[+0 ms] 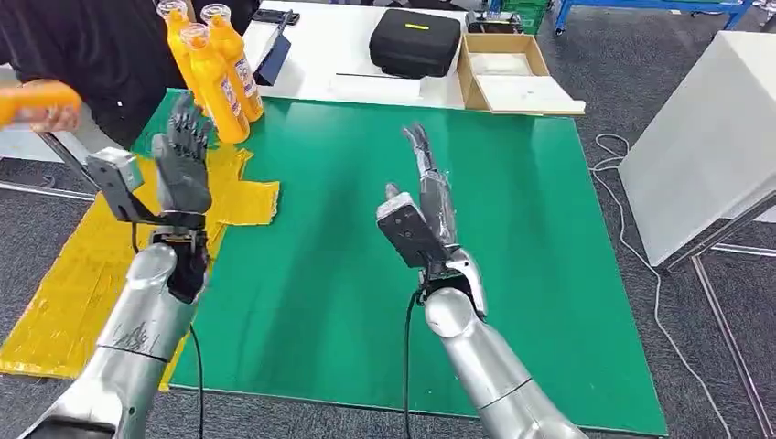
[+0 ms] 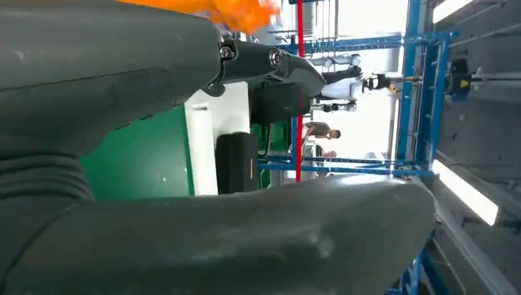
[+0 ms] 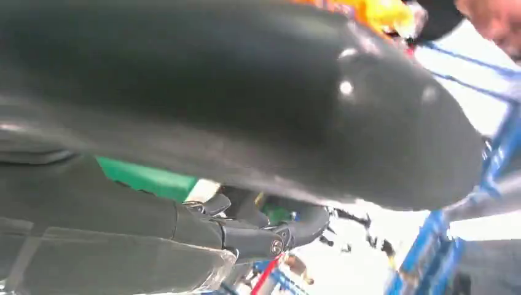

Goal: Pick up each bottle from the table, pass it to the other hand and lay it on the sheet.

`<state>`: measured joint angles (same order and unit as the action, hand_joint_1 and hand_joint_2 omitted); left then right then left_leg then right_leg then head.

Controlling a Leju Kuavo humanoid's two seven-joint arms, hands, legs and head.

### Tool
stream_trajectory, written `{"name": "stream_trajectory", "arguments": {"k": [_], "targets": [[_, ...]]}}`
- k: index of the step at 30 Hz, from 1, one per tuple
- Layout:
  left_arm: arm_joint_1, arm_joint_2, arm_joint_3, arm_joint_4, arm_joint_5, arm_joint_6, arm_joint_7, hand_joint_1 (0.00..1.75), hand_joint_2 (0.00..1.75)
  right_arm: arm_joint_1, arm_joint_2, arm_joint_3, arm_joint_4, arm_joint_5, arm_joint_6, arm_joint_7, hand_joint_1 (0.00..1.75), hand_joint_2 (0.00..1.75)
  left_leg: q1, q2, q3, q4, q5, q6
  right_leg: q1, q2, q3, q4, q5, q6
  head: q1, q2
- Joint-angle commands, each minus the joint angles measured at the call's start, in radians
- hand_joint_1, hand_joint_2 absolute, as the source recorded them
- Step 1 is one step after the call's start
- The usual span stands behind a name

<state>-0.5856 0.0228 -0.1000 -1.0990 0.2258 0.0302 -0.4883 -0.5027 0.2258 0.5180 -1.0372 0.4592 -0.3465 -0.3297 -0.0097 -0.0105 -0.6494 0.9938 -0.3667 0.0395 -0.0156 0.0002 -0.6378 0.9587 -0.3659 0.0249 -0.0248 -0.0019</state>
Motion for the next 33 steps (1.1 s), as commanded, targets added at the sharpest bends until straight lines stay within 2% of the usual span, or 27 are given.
{"name": "stream_trajectory", "arguments": {"k": [1, 6, 11, 18, 20, 33], "targets": [[-0.126, -0.14, -0.106, 0.226, -0.072, 0.098, -0.038, 0.0, 0.0, -0.024, 0.009, -0.121, 0.063, -0.053, -0.079, -0.137, 0.0, 0.0, 0.0, -0.003, 0.003, 0.0, -0.001, -0.002, 0.0, -0.004, 0.004, 0.0, -0.002, -0.002, 0.0, 0.0], [-0.179, -0.184, -0.128, 0.333, -0.093, 0.095, -0.036, 0.0, 0.0, 0.005, -0.02, -0.188, -0.006, -0.067, -0.083, -0.161, 0.0, 0.0, 0.0, -0.005, 0.004, 0.001, -0.001, -0.003, 0.0, -0.007, 0.005, 0.001, -0.002, -0.003, 0.0, 0.0], [-0.18, -0.213, -0.132, 0.38, -0.102, 0.101, -0.05, 0.0, 0.0, 0.04, -0.047, -0.227, -0.056, -0.062, -0.091, -0.167, 0.0, 0.0, -0.001, -0.004, 0.005, 0.0, -0.001, -0.003, 0.0, -0.005, 0.006, 0.0, -0.002, -0.002, 0.0, 0.0], [-0.179, -0.216, -0.117, 0.378, -0.109, 0.106, -0.042, 0.0, 0.0, 0.033, -0.044, -0.227, -0.062, -0.064, -0.11, -0.179, 0.0, 0.0, 0.0, 0.0, 0.002, 0.0, -0.001, -0.002, 0.0, -0.001, 0.002, 0.0, 0.0, -0.001, 0.0, 0.0], [-0.179, -0.219, -0.107, 0.376, -0.112, 0.105, -0.043, 0.0, 0.0, 0.028, -0.031, -0.235, -0.073, -0.096, -0.127, -0.193, 0.0, 0.0, 0.0, 0.0, 0.006, 0.002, -0.003, -0.004, 0.0, -0.002, 0.006, 0.001, -0.003, -0.002, 0.0, 0.0], [-0.174, -0.207, -0.099, 0.384, -0.135, 0.096, -0.051, 0.0, 0.0, -0.047, -0.01, -0.184, 0.005, -0.103, -0.103, -0.174, 0.0, 0.0, 0.0, 0.004, 0.003, 0.001, -0.001, -0.002, 0.0, 0.002, 0.002, 0.0, 0.0, -0.002, 0.0, 0.0]]}}
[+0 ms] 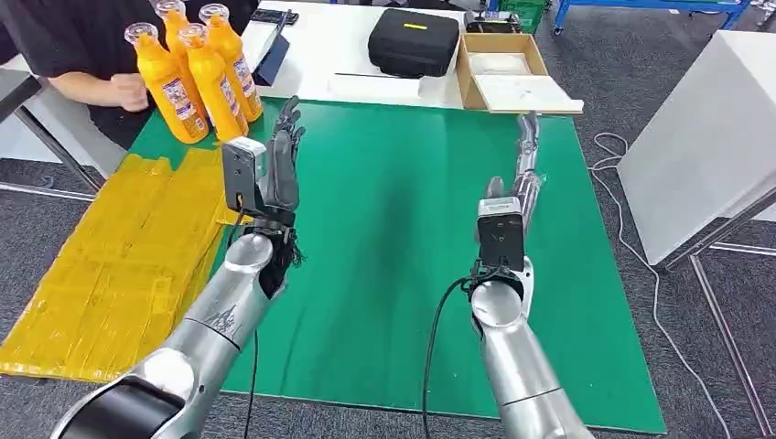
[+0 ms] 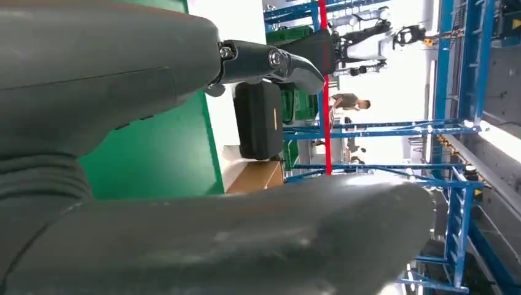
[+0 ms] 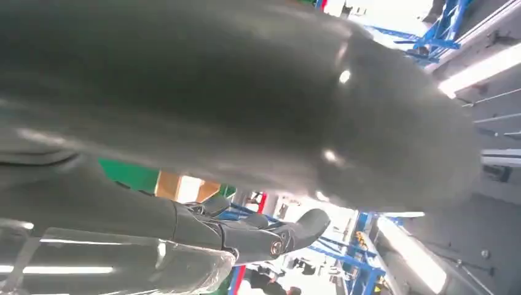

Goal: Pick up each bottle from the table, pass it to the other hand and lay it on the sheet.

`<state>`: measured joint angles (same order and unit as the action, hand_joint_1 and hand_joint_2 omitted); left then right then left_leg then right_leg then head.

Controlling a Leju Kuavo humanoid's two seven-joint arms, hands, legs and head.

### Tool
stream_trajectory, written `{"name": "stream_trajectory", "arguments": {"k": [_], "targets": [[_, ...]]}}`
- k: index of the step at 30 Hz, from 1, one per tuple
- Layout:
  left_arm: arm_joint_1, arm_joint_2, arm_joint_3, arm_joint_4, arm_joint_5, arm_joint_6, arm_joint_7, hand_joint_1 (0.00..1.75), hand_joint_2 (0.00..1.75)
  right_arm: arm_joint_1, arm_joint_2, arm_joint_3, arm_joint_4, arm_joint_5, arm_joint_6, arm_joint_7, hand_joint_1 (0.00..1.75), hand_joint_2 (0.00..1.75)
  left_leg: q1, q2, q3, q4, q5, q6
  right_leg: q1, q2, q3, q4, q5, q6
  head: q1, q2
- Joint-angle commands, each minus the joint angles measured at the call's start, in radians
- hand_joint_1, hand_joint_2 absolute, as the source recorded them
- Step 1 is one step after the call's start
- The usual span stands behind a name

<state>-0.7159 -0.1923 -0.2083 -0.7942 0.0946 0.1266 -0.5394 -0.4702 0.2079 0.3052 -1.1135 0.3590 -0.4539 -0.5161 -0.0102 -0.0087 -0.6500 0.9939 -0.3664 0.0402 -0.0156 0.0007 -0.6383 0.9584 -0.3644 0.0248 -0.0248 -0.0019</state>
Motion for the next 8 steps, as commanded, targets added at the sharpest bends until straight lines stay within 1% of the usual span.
{"name": "stream_trajectory", "arguments": {"k": [1, 3, 4, 5, 6, 7, 8], "targets": [[-0.043, 0.008, 0.009, 0.079, -0.004, 0.0, 0.0, 0.0, 0.0, -0.08, 0.008, 0.029, 0.081, -0.003, 0.005, 0.012, 0.0, 0.0, 0.0, 0.002, 0.005, 0.001, -0.002, -0.003, 0.0, 0.001, 0.004, 0.001, -0.002, -0.002, 0.0, 0.0], [-0.043, 0.008, 0.011, 0.078, -0.004, 0.0, 0.0, 0.0, 0.0, -0.085, 0.01, 0.032, 0.09, -0.003, 0.008, 0.013, 0.0, 0.0, 0.0, 0.001, 0.006, 0.001, -0.003, -0.004, 0.0, 0.001, 0.005, 0.001, -0.003, -0.002, 0.0, 0.0], [-0.045, 0.006, 0.017, 0.077, -0.004, -0.005, 0.0, 0.0, 0.0, -0.095, 0.012, 0.032, 0.103, -0.002, 0.011, 0.017, 0.0, 0.0, 0.0, 0.0, 0.002, 0.0, -0.001, -0.002, 0.0, 0.0, 0.002, 0.0, -0.001, -0.001, 0.0, 0.0], [-0.046, 0.005, 0.02, 0.078, -0.007, -0.005, 0.0, 0.0, 0.0, -0.102, 0.014, 0.033, 0.106, -0.002, 0.014, 0.017, 0.0, 0.0, 0.0, 0.001, 0.005, 0.001, -0.003, -0.003, 0.0, 0.001, 0.005, 0.001, -0.003, -0.002, 0.0, 0.0], [-0.049, 0.002, 0.022, 0.078, -0.007, -0.007, 0.0, 0.0, 0.0, -0.112, 0.014, 0.039, 0.112, 0.001, 0.027, 0.019, 0.0, 0.0, 0.0, 0.001, 0.003, 0.001, -0.002, -0.002, 0.0, 0.001, 0.003, 0.0, -0.001, -0.001, 0.0, 0.0], [-0.053, -0.001, 0.03, 0.084, -0.007, -0.014, 0.001, 0.0, 0.0, -0.122, 0.017, 0.04, 0.123, 0.011, 0.029, 0.029, 0.0, 0.0, 0.0, 0.002, 0.005, 0.001, -0.003, -0.003, 0.0, 0.002, 0.005, 0.001, -0.003, -0.002, 0.0, 0.0], [-0.057, -0.002, 0.032, 0.088, -0.008, -0.019, 0.004, 0.0, 0.0, -0.129, 0.021, 0.04, 0.131, 0.012, 0.038, 0.032, 0.0, 0.0, 0.0, 0.001, 0.002, 0.001, -0.001, -0.002, 0.0, 0.001, 0.002, 0.0, -0.001, -0.001, 0.0, 0.0]]}}
